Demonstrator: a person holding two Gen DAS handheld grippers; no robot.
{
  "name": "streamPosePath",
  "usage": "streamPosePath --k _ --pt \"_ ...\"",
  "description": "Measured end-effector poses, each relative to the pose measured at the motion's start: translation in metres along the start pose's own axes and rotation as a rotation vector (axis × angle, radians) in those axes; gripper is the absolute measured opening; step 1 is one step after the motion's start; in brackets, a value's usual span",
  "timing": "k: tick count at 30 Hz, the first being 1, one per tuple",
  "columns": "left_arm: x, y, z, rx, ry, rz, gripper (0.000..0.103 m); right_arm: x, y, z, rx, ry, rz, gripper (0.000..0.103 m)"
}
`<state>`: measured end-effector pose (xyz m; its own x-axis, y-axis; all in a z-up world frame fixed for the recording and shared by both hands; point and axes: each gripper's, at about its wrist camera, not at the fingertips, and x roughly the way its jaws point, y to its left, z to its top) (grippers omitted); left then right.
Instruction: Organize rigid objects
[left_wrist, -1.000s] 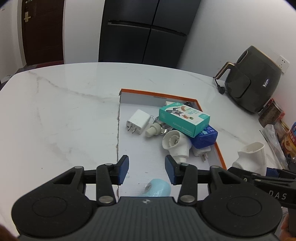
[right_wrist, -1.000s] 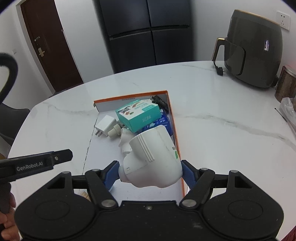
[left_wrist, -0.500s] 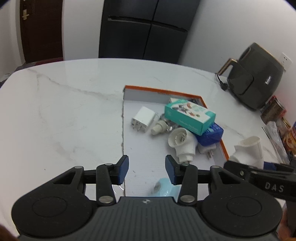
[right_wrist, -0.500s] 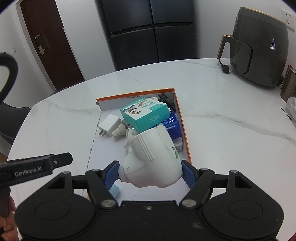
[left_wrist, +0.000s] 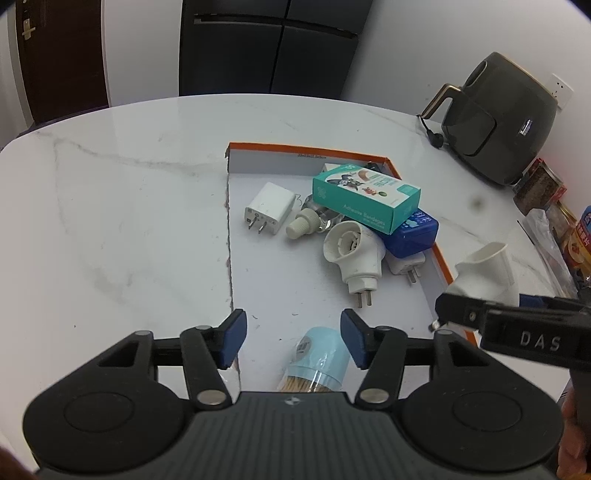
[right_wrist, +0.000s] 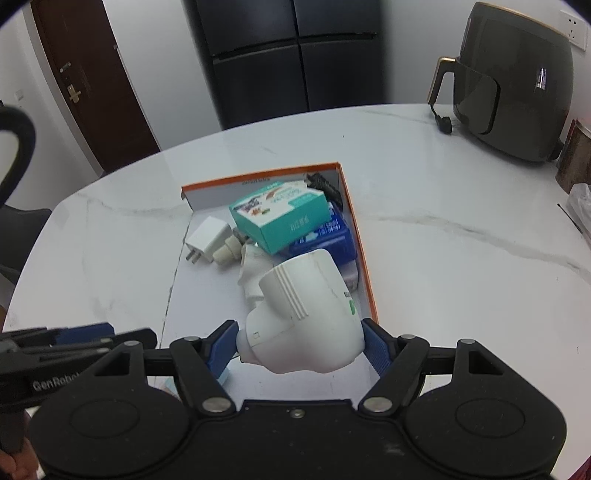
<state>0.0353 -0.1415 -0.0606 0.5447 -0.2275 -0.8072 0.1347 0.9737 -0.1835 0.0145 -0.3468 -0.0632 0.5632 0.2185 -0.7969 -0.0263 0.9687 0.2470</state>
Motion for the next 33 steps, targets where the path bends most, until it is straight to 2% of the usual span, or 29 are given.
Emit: streamPosePath --k 4,7,9,19,27,33 --pt "-0.002 0.0 0.0 -0.005 -0.003 0.017 0.065 0.003 0.002 -0.003 -0.015 0.024 0.013 0.086" --pt "-0.006 0.0 -0.001 -0.012 -0.009 0.04 0.073 0.005 0.004 -0.006 -0.025 0.04 0.012 0.08" --pt "-0.01 -0.001 -0.003 -0.013 -0.014 0.052 0.076 0.006 0.004 -0.008 -0.027 0.046 0.012 0.08" --pt "-0.038 -0.02 -0.015 -0.033 -0.05 0.125 0.102 -0.025 -0.004 -0.017 -0.038 -0.01 0.022 0.082" --pt "-0.061 -0.041 -0.034 -0.07 -0.055 0.158 0.103 -0.063 -0.024 -0.032 -0.048 -0.063 0.026 0.083" --pt "-0.066 -0.056 -0.053 -0.065 -0.052 0.207 0.103 -0.08 -0.041 -0.052 -0.047 -0.062 0.019 0.084"
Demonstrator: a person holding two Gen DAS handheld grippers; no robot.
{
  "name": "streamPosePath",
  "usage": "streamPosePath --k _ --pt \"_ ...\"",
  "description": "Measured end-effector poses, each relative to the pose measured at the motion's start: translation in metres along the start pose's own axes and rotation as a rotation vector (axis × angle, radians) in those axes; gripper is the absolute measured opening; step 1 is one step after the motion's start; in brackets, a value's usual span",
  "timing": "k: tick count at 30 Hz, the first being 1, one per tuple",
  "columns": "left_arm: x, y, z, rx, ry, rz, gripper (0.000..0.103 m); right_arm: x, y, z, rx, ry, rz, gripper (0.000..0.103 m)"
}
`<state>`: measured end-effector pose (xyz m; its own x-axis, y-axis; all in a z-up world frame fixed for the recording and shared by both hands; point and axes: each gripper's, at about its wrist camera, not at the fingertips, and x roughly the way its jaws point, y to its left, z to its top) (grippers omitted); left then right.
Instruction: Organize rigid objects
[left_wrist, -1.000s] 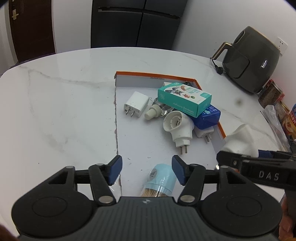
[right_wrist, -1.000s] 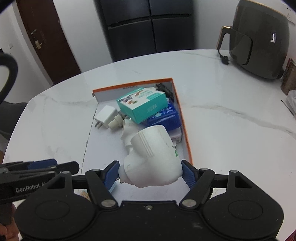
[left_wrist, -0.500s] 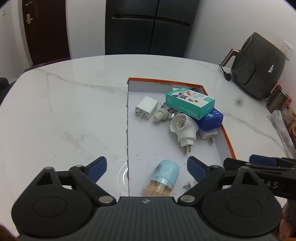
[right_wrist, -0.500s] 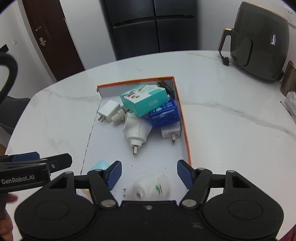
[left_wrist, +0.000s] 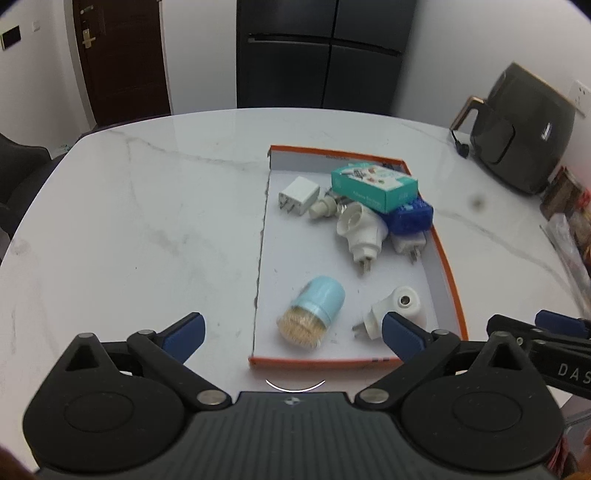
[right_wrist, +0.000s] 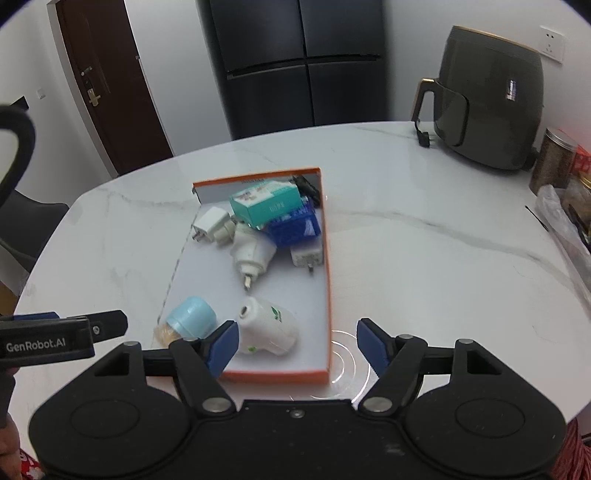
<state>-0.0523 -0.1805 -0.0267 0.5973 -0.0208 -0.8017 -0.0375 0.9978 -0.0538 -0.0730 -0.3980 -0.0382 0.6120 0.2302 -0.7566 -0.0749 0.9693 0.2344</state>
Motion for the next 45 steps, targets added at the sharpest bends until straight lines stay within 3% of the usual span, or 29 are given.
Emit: streamPosePath --k 15,45 --pt "0.006 -0.016 -0.026 0.03 0.066 0.005 0.103 -0.002 -0.003 -0.036 -0.032 0.061 0.014 0.085" --pt "0.011 -0.016 -0.027 0.046 0.081 0.006 0.103 0.005 0.004 -0.037 -0.045 0.08 0.019 0.086"
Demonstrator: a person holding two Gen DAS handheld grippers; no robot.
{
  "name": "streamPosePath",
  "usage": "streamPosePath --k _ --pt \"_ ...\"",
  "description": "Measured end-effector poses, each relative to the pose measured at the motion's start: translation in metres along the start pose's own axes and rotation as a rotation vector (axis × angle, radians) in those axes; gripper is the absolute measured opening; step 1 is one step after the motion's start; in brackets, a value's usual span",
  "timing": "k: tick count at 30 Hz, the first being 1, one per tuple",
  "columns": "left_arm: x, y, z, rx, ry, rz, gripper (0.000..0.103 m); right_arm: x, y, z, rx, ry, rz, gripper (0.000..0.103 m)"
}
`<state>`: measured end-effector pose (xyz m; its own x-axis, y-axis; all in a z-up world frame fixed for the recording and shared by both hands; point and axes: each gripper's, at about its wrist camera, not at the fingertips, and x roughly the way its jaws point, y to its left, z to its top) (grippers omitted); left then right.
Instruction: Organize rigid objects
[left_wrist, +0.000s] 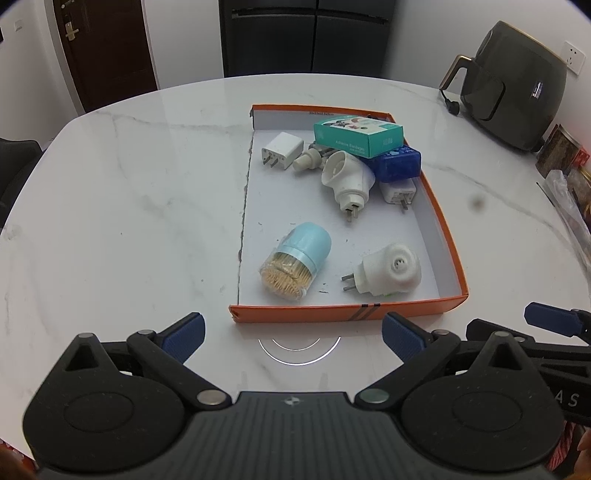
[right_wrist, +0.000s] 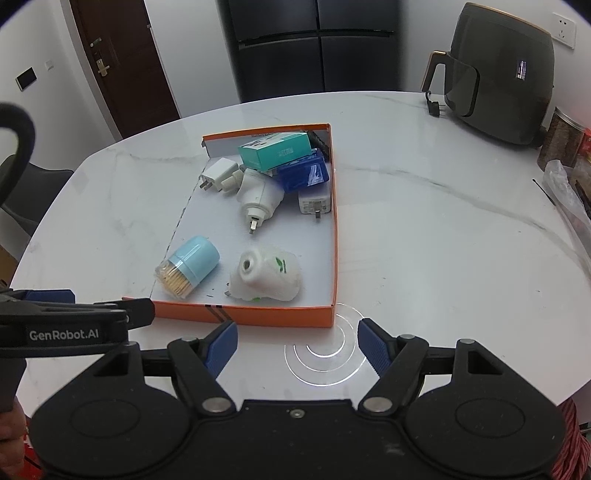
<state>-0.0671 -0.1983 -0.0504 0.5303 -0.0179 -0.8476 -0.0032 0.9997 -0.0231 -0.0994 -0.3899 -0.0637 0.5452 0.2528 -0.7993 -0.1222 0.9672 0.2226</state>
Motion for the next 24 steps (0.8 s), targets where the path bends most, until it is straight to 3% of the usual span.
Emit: streamPosePath --k 24 --pt "0.013 -0.001 0.007 -0.002 0.031 0.009 0.103 0.015 -0.003 0.008 -0.002 0.026 0.011 0.086"
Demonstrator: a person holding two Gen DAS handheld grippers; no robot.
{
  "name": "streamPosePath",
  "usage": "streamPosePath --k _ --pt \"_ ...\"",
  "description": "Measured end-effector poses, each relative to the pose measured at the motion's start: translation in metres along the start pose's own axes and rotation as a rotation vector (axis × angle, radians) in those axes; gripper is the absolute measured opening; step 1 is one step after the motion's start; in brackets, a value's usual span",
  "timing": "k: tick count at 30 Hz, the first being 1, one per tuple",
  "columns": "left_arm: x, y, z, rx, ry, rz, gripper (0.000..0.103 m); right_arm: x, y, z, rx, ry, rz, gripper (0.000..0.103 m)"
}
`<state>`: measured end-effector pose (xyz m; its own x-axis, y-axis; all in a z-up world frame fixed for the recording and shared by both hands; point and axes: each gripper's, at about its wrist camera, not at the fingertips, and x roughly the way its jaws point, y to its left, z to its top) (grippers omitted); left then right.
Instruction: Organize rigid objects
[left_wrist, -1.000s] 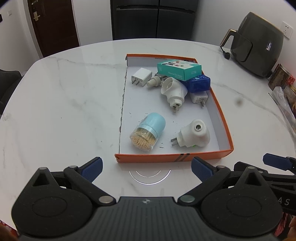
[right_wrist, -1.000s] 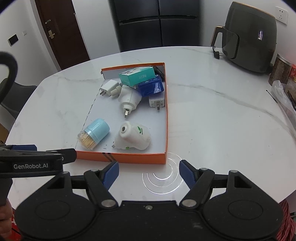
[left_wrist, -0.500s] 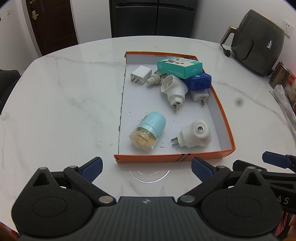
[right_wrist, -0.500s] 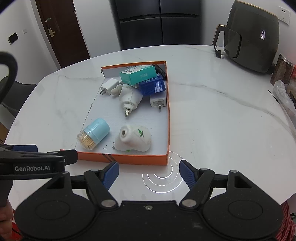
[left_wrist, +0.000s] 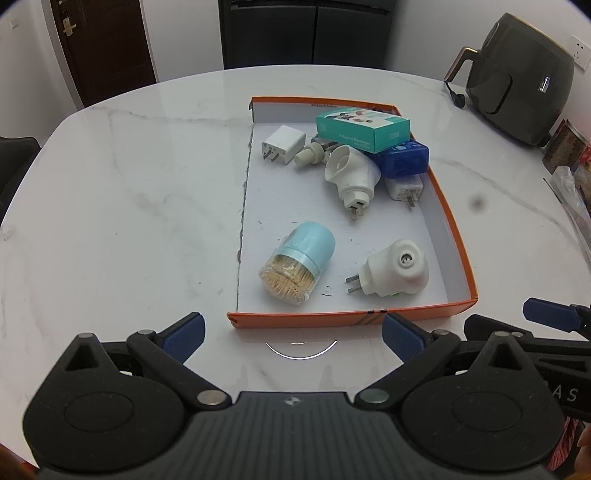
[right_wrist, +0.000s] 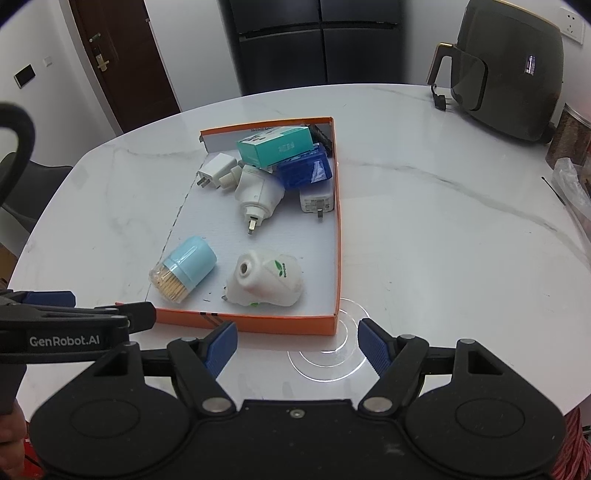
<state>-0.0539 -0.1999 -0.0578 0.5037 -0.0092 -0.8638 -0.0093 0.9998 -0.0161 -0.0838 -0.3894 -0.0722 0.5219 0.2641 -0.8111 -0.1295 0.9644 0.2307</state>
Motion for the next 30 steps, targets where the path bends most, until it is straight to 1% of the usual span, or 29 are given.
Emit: streamPosePath --k 30 --pt "0.0062 0.0064 -0.0011 -0.014 0.028 -0.003 0.103 0.0088 0.0036 0.002 -0.009 0.021 0.002 0.086"
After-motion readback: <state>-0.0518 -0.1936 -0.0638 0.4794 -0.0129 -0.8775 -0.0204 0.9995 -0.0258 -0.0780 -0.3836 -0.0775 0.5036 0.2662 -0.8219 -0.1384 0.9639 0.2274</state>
